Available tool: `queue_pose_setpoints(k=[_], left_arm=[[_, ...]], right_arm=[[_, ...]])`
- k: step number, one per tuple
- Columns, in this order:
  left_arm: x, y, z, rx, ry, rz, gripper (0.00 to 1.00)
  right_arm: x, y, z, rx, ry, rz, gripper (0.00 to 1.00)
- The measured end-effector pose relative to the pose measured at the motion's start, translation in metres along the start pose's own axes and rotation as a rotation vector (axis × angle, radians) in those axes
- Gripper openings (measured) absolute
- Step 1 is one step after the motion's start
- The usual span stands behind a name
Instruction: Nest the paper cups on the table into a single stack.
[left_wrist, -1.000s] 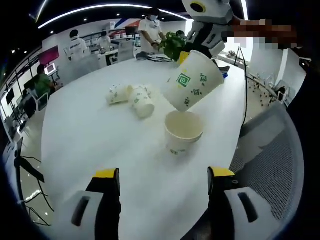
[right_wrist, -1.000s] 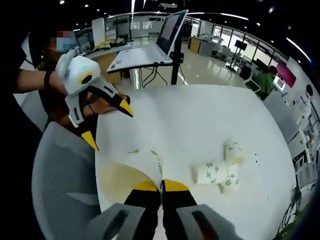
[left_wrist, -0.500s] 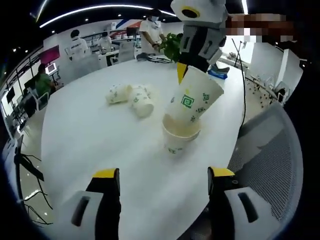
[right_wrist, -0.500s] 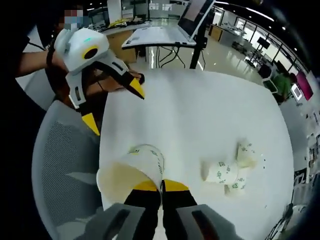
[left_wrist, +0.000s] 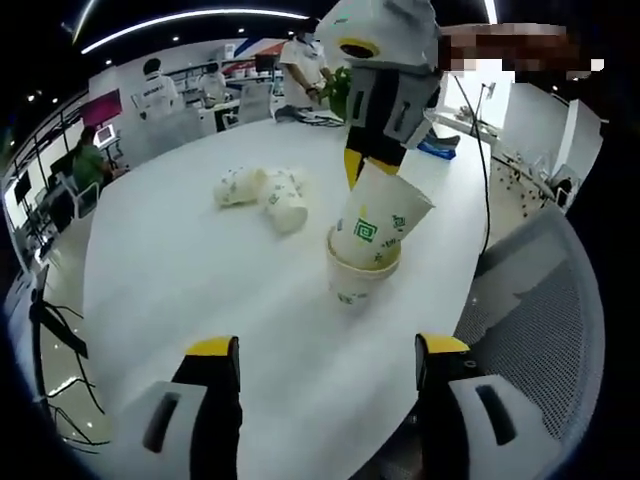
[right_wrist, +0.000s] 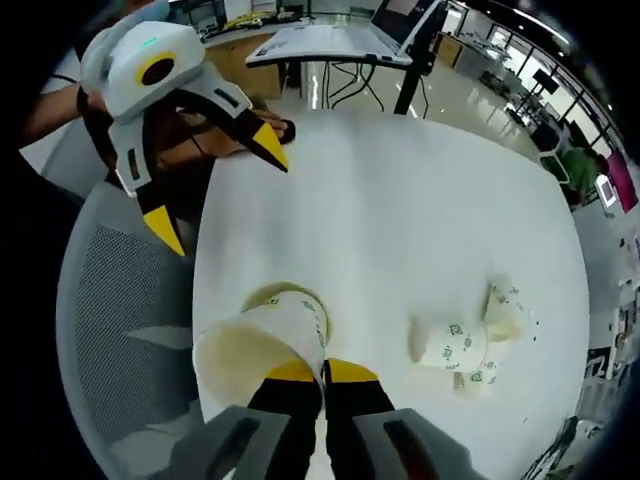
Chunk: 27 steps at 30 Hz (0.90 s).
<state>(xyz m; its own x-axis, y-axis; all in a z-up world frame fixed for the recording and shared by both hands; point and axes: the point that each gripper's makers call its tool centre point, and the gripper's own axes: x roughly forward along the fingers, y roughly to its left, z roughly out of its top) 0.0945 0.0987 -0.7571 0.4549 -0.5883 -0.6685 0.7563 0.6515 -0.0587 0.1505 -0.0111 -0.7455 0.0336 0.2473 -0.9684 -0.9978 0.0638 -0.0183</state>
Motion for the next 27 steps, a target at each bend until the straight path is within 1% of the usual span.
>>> queue_pose_setpoints(k=[3,6,10,15,17,19,21,23,27], left_arm=[[0.0,0.002,-0.002,-0.002,0.001,0.002,0.7],[0.0,0.003,-0.003,-0.007,0.002,0.002,0.7],[0.0,0.003,-0.002,-0.014,-0.003,0.003,0.7],[0.001,0.001,-0.002,-0.012,0.002,0.001,0.7],[0.001,0.001,-0.001,-0.013,0.0,0.004,0.7],[0.001,0.0,-0.001,-0.017,-0.002,0.001,0.7],[0.002,0.0,-0.001,-0.016,0.0,0.0,0.7],[0.002,-0.001,-0.001,-0.012,0.004,-0.002,0.7],[0.002,-0.001,-0.002,-0.014,0.006,-0.003,0.7]], right_arm=[[-0.001,0.004,0.002,-0.01,0.001,0.009,0.0],[0.006,0.003,0.0,-0.014,0.013,0.017,0.0],[0.006,0.003,0.003,0.001,-0.006,0.024,0.0],[0.006,-0.002,0.005,-0.045,-0.018,0.0,0.0],[0.006,-0.003,0.007,-0.047,-0.03,0.0,0.0],[0.005,-0.001,0.01,-0.051,-0.04,0.008,0.05],[0.004,-0.001,0.011,-0.056,-0.045,0.01,0.06],[0.005,-0.003,0.012,-0.063,-0.051,0.003,0.08],[0.001,-0.005,0.012,-0.058,-0.074,-0.008,0.14]])
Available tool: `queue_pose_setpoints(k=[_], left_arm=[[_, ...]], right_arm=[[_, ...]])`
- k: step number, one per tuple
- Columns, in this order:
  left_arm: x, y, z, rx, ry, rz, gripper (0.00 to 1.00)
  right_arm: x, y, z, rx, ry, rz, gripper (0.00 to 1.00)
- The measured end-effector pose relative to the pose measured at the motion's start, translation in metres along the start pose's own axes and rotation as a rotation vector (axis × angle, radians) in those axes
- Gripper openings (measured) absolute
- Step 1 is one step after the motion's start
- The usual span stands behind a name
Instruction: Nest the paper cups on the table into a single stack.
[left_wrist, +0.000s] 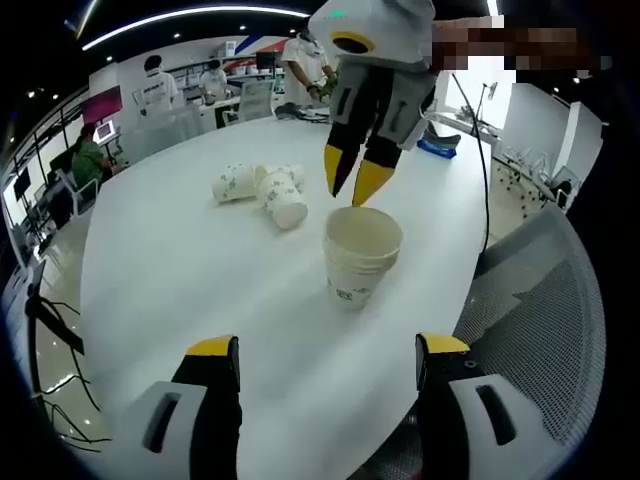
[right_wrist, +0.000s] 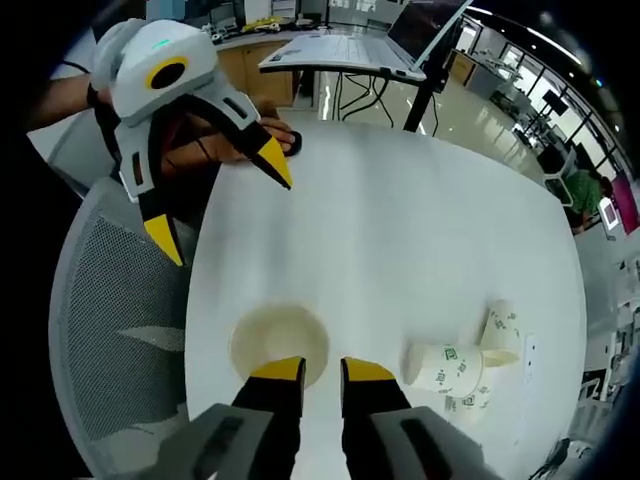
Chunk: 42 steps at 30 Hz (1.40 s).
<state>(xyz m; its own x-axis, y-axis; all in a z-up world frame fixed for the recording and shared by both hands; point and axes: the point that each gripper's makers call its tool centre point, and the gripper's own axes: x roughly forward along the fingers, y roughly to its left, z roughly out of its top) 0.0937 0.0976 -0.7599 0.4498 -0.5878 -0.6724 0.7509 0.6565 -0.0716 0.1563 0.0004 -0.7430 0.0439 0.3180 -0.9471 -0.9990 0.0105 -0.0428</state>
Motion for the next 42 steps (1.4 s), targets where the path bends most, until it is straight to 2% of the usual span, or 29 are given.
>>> queue_pose_setpoints(k=[3,6,11,12,15,17,20,23,29,33,42], left_arm=[[0.001,-0.001,0.0,-0.001,0.001,-0.002,0.7],[0.002,-0.001,0.001,0.002,0.004,-0.003,0.7],[0.005,0.0,0.004,-0.003,0.002,-0.005,0.7],[0.005,0.0,0.004,-0.003,0.002,-0.005,0.7],[0.005,0.0,0.006,-0.011,0.001,-0.005,0.7],[0.006,0.002,0.007,-0.015,0.001,-0.006,0.7],[0.006,0.006,0.01,-0.036,-0.009,-0.008,0.7],[0.007,0.008,0.013,-0.05,-0.018,-0.001,0.7],[0.011,0.016,0.019,-0.051,-0.021,0.005,0.7],[0.015,0.021,0.028,-0.049,-0.031,0.007,0.7],[0.022,0.026,0.051,-0.021,-0.065,-0.015,0.71]], right_arm=[[-0.001,-0.003,0.001,0.007,-0.018,-0.005,0.17],[-0.005,-0.007,0.002,0.016,-0.044,-0.026,0.26],[-0.011,-0.011,0.006,0.023,-0.079,-0.041,0.35],[-0.012,-0.01,0.007,0.036,-0.094,-0.039,0.38],[-0.018,-0.014,0.014,0.141,-0.205,-0.041,0.49],[-0.023,-0.015,0.014,0.182,-0.232,-0.044,0.55],[-0.028,-0.016,0.004,0.21,-0.246,-0.072,0.63],[-0.03,-0.02,-0.006,0.224,-0.257,-0.096,0.67],[-0.043,-0.018,-0.016,0.368,-0.375,-0.115,0.7],[-0.047,-0.019,-0.031,0.383,-0.362,-0.144,0.74],[-0.053,-0.005,-0.046,0.443,-0.416,-0.148,0.8]])
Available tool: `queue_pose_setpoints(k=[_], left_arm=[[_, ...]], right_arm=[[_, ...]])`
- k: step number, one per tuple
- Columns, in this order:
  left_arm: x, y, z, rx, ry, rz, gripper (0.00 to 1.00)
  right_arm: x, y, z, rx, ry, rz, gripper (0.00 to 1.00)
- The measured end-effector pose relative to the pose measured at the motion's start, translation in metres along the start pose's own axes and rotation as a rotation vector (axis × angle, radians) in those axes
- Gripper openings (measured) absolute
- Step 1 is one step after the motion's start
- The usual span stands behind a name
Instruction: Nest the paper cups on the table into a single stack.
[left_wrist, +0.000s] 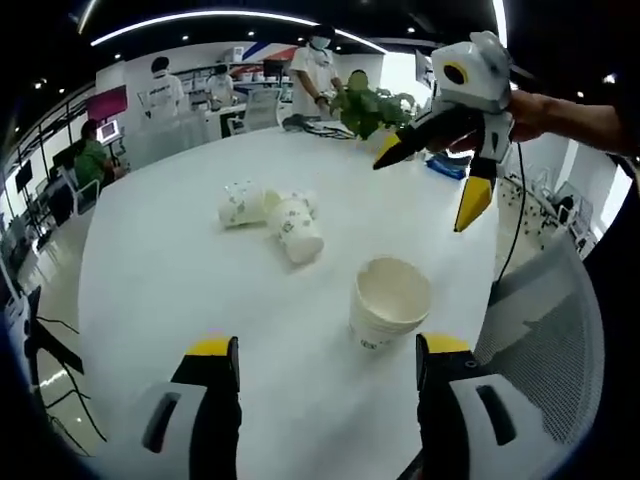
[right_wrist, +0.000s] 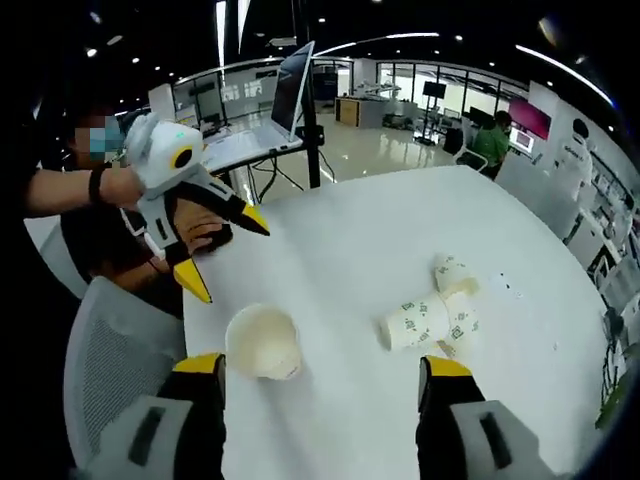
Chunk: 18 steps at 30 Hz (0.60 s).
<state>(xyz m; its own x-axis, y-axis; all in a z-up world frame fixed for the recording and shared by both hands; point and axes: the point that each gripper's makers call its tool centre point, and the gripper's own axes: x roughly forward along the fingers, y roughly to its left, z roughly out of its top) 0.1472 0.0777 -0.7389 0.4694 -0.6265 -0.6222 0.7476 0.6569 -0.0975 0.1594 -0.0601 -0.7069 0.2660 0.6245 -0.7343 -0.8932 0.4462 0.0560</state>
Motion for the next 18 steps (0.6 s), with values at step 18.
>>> queue_pose_setpoints(k=[18], left_arm=[[0.048,0.021,0.056,-0.012,-0.028,0.003,0.76]], right_arm=[[-0.031,-0.011,-0.034,0.175,-0.102,-0.181,0.82]])
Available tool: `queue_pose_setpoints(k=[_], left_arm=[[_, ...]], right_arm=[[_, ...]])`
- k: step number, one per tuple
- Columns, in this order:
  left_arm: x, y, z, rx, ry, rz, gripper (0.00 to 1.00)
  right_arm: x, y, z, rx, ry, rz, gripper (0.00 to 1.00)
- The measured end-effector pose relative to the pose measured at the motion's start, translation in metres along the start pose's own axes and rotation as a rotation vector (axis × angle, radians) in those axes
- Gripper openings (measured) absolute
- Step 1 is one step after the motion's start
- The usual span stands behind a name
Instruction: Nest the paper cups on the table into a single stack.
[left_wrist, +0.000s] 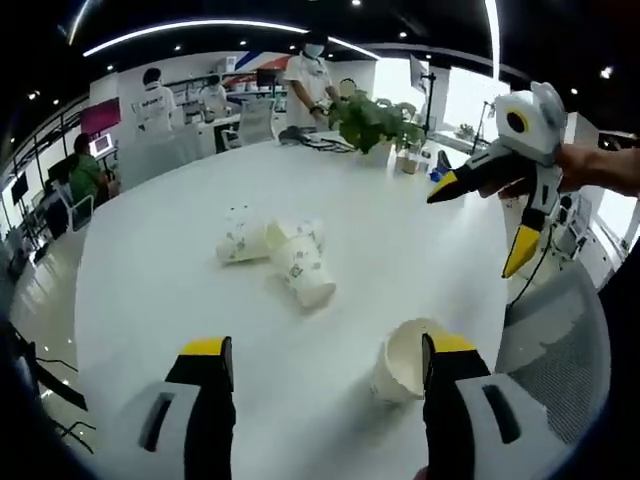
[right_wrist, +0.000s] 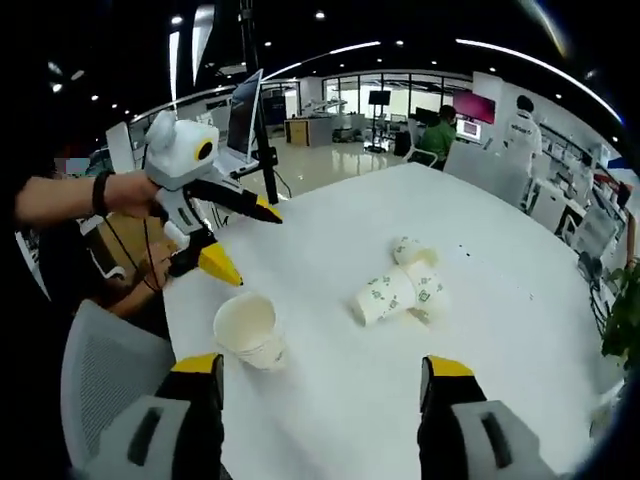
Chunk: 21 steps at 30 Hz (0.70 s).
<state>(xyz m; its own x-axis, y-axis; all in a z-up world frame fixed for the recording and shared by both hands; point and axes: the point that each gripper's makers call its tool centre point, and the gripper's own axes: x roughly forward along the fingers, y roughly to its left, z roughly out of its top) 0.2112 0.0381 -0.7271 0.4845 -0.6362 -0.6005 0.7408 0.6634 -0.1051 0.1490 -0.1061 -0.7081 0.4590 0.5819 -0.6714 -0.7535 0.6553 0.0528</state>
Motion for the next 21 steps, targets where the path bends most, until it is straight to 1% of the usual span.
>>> queue_pose_setpoints(k=[2,3,5,7,8,9,10,11,12,13,14,15,18,21], left_arm=[[0.008,0.0,0.005,-0.006,0.002,-0.005,0.76],[0.015,0.0,0.007,-0.009,0.014,-0.006,0.76],[0.026,0.002,0.011,0.0,0.032,0.007,0.76],[0.038,0.005,0.013,-0.012,0.049,0.012,0.77],[0.041,0.003,0.015,-0.02,0.054,0.011,0.77],[0.05,0.004,0.017,-0.035,0.063,0.012,0.77],[0.057,0.006,0.02,-0.08,0.065,0.013,0.77],[0.062,0.005,0.024,-0.142,0.051,0.004,0.78],[0.063,0.004,0.026,-0.164,0.048,0.0,0.79],[0.071,0.011,0.028,-0.215,0.054,0.025,0.79],[0.075,0.02,0.026,-0.22,0.065,0.059,0.79],[0.083,0.026,0.023,-0.22,0.086,0.077,0.79],[0.097,0.029,0.023,-0.251,0.105,0.093,0.77],[0.113,0.033,0.024,-0.25,0.118,0.104,0.75]], right_arm=[[-0.004,0.0,-0.003,0.011,-0.008,-0.011,0.81],[-0.008,-0.005,-0.005,0.023,-0.026,-0.044,0.81],[-0.012,-0.004,-0.007,0.04,-0.039,-0.056,0.81],[-0.015,-0.004,-0.01,0.06,-0.049,-0.065,0.81],[-0.017,-0.004,-0.012,0.068,-0.052,-0.07,0.81],[-0.017,-0.004,-0.013,0.071,-0.052,-0.071,0.81],[-0.018,-0.004,-0.015,0.074,-0.052,-0.074,0.81],[-0.019,-0.004,-0.016,0.077,-0.052,-0.078,0.81],[-0.019,-0.005,-0.017,0.078,-0.052,-0.081,0.81],[-0.021,-0.004,-0.019,0.082,-0.052,-0.086,0.81],[-0.022,-0.004,-0.019,0.087,-0.053,-0.093,0.81],[-0.024,-0.004,-0.02,0.092,-0.055,-0.098,0.81],[-0.025,-0.001,-0.021,0.106,-0.064,-0.101,0.81],[-0.027,-0.001,-0.024,0.1,-0.058,-0.116,0.81]])
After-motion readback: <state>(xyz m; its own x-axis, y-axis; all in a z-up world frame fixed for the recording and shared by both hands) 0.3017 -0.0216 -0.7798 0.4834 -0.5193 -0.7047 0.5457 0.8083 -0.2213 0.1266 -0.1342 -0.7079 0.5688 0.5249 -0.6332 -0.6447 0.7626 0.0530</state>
